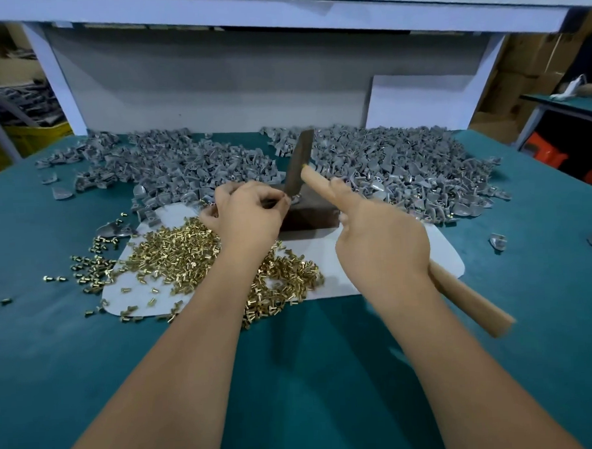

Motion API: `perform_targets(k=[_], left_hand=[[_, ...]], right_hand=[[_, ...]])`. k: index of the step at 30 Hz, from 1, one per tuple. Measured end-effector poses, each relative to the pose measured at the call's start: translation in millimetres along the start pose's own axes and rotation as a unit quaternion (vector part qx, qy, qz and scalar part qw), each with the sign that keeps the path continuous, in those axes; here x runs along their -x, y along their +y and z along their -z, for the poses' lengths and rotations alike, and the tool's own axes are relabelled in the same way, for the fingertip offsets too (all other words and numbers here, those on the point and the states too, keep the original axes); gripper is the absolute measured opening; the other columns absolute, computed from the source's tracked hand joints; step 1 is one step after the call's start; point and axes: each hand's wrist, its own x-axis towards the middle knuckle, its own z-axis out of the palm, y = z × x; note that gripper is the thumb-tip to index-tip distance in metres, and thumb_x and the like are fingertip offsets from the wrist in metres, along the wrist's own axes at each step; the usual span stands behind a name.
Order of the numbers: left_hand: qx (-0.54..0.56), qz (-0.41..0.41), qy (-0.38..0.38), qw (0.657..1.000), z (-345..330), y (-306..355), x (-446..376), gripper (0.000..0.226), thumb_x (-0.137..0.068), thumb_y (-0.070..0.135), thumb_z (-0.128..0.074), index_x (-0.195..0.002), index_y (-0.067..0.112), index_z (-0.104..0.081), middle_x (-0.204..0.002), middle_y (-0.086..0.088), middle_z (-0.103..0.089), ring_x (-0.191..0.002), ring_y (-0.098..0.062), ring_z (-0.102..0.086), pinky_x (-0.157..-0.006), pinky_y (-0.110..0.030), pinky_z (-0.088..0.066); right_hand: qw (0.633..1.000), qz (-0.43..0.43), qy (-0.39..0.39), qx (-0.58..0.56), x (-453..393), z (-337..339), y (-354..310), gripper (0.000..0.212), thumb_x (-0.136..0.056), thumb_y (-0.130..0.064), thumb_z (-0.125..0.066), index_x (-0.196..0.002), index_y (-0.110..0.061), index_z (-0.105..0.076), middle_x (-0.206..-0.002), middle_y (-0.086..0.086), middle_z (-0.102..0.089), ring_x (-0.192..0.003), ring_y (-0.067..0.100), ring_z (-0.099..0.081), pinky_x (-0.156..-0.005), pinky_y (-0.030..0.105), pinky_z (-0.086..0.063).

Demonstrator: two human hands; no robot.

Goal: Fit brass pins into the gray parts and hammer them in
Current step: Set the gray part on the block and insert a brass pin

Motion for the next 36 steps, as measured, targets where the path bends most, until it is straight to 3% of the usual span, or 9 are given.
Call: perform_targets(k=[5,8,10,14,19,25,29,32,36], left_hand=[[-0.034,-0.015,0.015,0.999,-2.3,-1.2,-2.1,0.002,-0.082,0.042,-0.075,-0.081,0.041,-0.073,-0.091,0.030,-0.057,-0.127,-0.015,-0.032,-0.087,-0.034,-0.009],[-0.008,-0.013,0.000,1.000,-1.9,-2.6,-2.7,0.006,-0.083,0.041,-0.075,-0.079,0.043,-0.071,-0.094,0.028,-0.059,-0.127,-0.015,-0.032,-0.101,-0.039,-0.014],[0.002,0.001,-0.004,1.000,-0.6,0.2,-0.3,0.013,-0.082,0.043,-0.076,-0.073,0.046,-0.067,-0.094,0.030,-0.058,-0.126,-0.013,-0.031,-0.093,-0.035,-0.012],[-0.019,-0.009,0.026,0.999,-1.5,1.4,1.1,0.004,-0.081,0.043,-0.076,-0.079,0.041,-0.073,-0.089,0.028,-0.057,-0.125,-0.012,-0.033,-0.079,-0.030,-0.007],[-0.007,0.007,-0.006,1.000,0.5,2.5,0.1,0.016,-0.084,0.045,-0.073,-0.069,0.047,-0.066,-0.090,0.030,-0.056,-0.120,-0.009,-0.029,-0.085,-0.034,-0.010],[-0.022,0.005,-0.031,0.999,2.6,2.3,1.7,0.008,-0.090,0.044,-0.066,-0.090,0.040,-0.073,-0.103,0.027,-0.055,-0.124,-0.012,-0.029,-0.083,-0.034,-0.009],[0.043,0.023,-0.058,0.997,8.4,2.0,2.3,0.007,-0.091,0.041,-0.066,-0.087,0.037,-0.070,-0.113,0.027,-0.058,-0.127,-0.008,-0.026,-0.091,-0.035,-0.009],[0.074,0.025,-0.069,0.995,12.1,3.2,4.0,0.008,-0.091,0.038,-0.067,-0.084,0.036,-0.071,-0.118,0.026,-0.058,-0.129,-0.008,-0.024,-0.101,-0.038,-0.011],[0.106,0.025,-0.077,0.991,15.9,7.6,7.3,0.018,-0.091,0.033,-0.068,-0.074,0.037,-0.066,-0.107,0.028,-0.057,-0.130,-0.010,-0.024,-0.112,-0.045,-0.013]], right_hand=[[0.996,-0.040,0.074,-0.023,1.0,4.1,4.9,0.065,-0.093,-0.018,-0.049,-0.146,-0.042,-0.022,-0.079,0.005,-0.049,-0.054,0.020,-0.037,-0.045,0.026,-0.020],[1.000,-0.016,0.027,0.000,0.1,2.0,2.3,0.066,-0.092,-0.016,-0.047,-0.146,-0.044,-0.021,-0.076,0.001,-0.042,-0.051,0.018,-0.032,-0.044,0.026,-0.017],[1.000,-0.010,-0.021,0.004,0.1,2.5,-0.4,0.065,-0.093,-0.017,-0.045,-0.146,-0.045,-0.019,-0.077,0.000,-0.040,-0.054,0.019,-0.034,-0.043,0.026,-0.018],[0.997,-0.034,0.063,-0.016,2.1,6.4,-1.3,0.067,-0.091,-0.019,-0.051,-0.146,-0.043,-0.021,-0.079,0.002,-0.042,-0.058,0.021,-0.038,-0.045,0.026,-0.018],[1.000,-0.019,-0.012,0.006,-3.0,-0.5,2.3,0.062,-0.094,-0.017,-0.046,-0.144,-0.045,-0.022,-0.072,-0.003,-0.038,-0.054,0.018,-0.035,-0.044,0.026,-0.018],[0.993,-0.076,0.064,-0.058,-8.5,-6.1,17.7,0.053,-0.095,-0.021,-0.047,-0.142,-0.039,-0.030,-0.085,0.003,-0.045,-0.051,0.018,-0.034,-0.046,0.027,-0.020],[0.991,-0.117,0.054,-0.026,-13.7,-11.7,34.8,0.047,-0.092,-0.017,-0.051,-0.136,-0.028,-0.039,-0.108,0.013,-0.044,-0.058,0.023,-0.035,-0.049,0.028,-0.021],[0.989,-0.145,0.009,-0.006,-16.6,-17.8,46.0,0.038,-0.092,-0.017,-0.050,-0.130,-0.022,-0.046,-0.109,0.015,-0.048,-0.060,0.026,-0.036,-0.048,0.028,-0.019],[0.985,-0.168,-0.031,-0.001,-18.9,-27.4,54.9,0.024,-0.092,-0.015,-0.048,-0.114,-0.015,-0.054,-0.103,0.014,-0.054,-0.056,0.024,-0.035,-0.049,0.028,-0.021]])
